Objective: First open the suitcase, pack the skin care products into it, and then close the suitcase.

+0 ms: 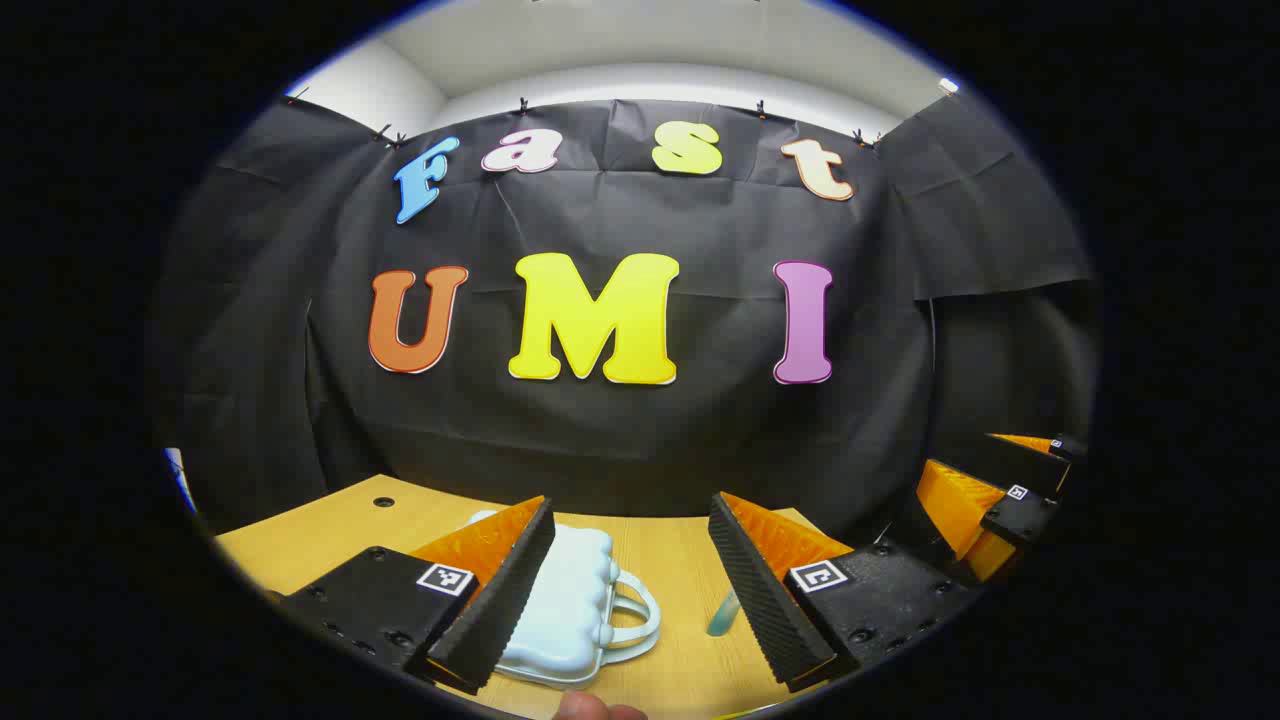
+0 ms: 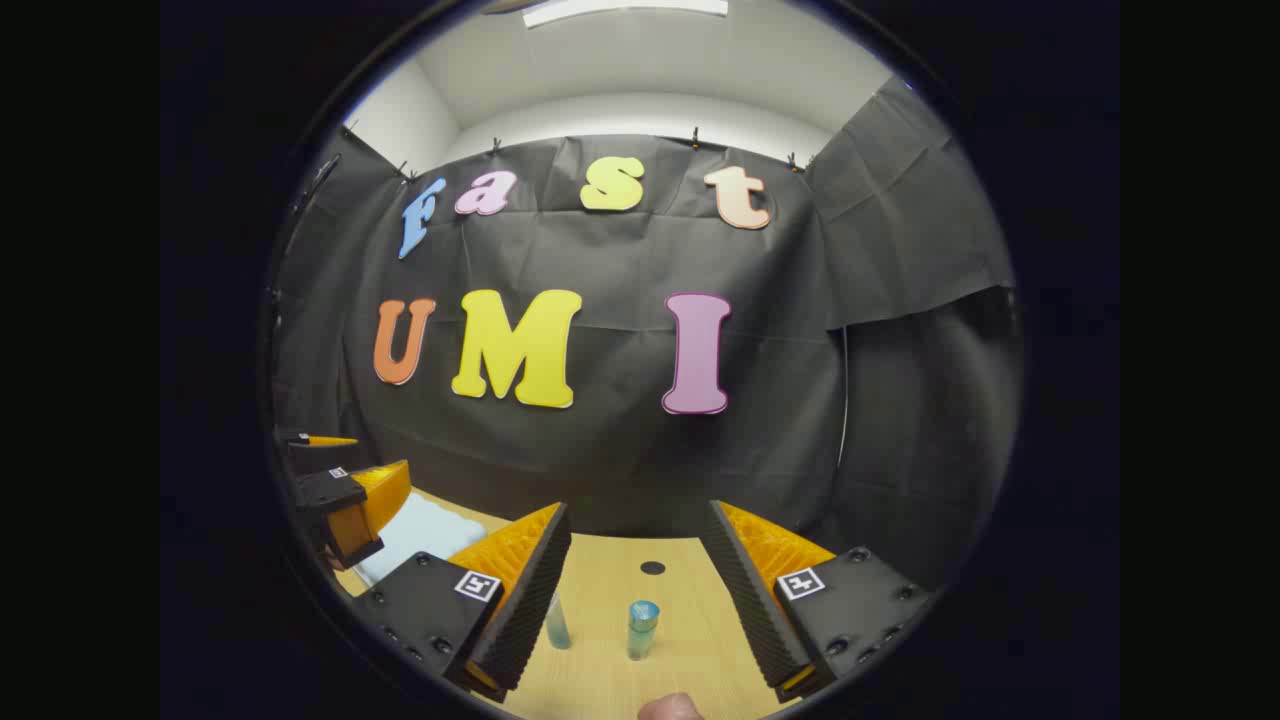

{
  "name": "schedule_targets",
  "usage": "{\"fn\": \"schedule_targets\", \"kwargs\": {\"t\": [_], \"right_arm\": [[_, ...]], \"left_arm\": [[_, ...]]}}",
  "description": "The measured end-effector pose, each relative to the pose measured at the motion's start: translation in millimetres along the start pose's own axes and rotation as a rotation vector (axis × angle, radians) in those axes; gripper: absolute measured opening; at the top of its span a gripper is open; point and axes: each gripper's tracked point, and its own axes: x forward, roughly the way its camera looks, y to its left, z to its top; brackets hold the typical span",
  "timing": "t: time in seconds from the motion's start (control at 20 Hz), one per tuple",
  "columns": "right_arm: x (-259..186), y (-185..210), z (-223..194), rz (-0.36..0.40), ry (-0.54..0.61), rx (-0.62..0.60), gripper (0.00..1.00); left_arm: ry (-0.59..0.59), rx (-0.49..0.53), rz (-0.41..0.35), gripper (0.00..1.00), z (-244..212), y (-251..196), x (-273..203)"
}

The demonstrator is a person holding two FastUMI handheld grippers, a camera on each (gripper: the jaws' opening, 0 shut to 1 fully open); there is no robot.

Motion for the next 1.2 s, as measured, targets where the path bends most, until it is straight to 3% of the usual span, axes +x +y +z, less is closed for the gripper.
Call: {"fn": "schedule_targets", "kwargs": {"t": [0.9,1.2], "right_arm": [[2.2,-14.9,-4.9,-0.009,0.015,0.003,0.82],[2.2,-21.8,-8.4,-0.004,0.016,-0.007,0.81]], "left_arm": [[0.019,0.023,-0.028,0.99,-6.7,-12.3,6.5],[-0.004,0.147,-0.054,0.99,-9.1,-12.9,12.4]]}}
